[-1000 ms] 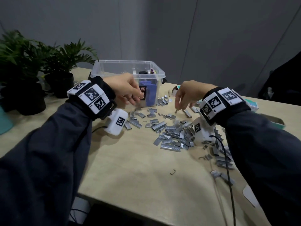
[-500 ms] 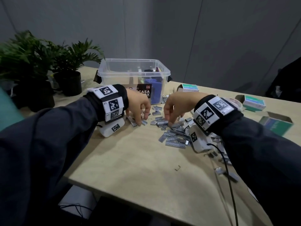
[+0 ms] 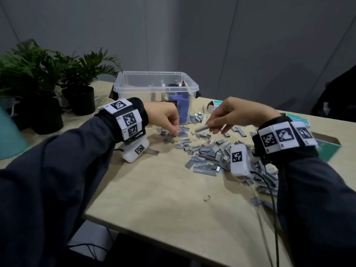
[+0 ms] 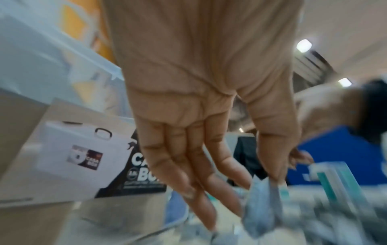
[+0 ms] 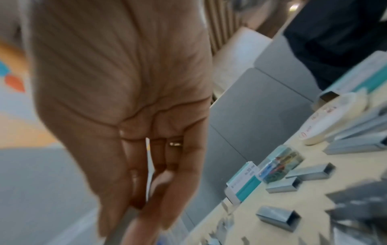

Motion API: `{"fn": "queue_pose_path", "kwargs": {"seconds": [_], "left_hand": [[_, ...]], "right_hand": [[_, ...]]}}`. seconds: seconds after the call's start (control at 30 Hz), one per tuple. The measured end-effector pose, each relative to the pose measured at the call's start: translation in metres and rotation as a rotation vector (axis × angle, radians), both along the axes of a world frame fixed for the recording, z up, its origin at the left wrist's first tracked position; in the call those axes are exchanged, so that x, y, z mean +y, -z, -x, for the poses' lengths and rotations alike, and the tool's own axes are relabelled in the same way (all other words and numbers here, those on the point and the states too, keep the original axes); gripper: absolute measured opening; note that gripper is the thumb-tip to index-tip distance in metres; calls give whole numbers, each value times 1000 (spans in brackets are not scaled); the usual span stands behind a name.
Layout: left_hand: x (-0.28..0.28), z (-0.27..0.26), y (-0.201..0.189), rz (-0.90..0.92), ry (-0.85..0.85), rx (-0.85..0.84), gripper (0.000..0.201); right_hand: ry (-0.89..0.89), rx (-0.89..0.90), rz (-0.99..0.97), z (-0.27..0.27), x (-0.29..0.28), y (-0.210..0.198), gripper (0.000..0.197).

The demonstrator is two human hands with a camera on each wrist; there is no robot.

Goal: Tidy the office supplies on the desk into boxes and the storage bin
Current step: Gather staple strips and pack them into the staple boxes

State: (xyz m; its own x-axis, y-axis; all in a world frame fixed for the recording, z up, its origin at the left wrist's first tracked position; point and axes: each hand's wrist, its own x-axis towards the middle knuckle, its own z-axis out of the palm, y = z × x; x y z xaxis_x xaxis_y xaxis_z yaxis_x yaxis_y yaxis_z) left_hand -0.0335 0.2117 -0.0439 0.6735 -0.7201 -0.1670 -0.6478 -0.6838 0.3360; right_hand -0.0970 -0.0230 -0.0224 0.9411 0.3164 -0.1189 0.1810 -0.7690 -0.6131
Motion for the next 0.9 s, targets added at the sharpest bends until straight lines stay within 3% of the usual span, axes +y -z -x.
{"fn": "queue_pose_path", "kwargs": {"seconds": [0.1, 0.17, 0.43, 0.57, 0.73, 0.9], "left_hand": [[1, 5, -13, 326, -34, 385, 17], [-1, 9, -20, 443, -60, 519, 22], [-10, 13, -12, 750, -238, 404, 35], [-12, 15, -5, 926, -344, 433, 39], [-18, 23, -6, 1043, -389, 465, 28], [-25, 28, -3, 1224, -452, 493, 36]], "right_hand": [[78, -23, -124, 7, -8, -3, 16], [135, -52, -148, 8, -12, -5, 18], [191, -178, -359, 11, -8, -5, 20], [158, -107, -441, 11, -9, -4, 18], [139, -18, -432, 5, -3, 4, 21], [148, -45, -522, 3, 5, 8, 19]]}}
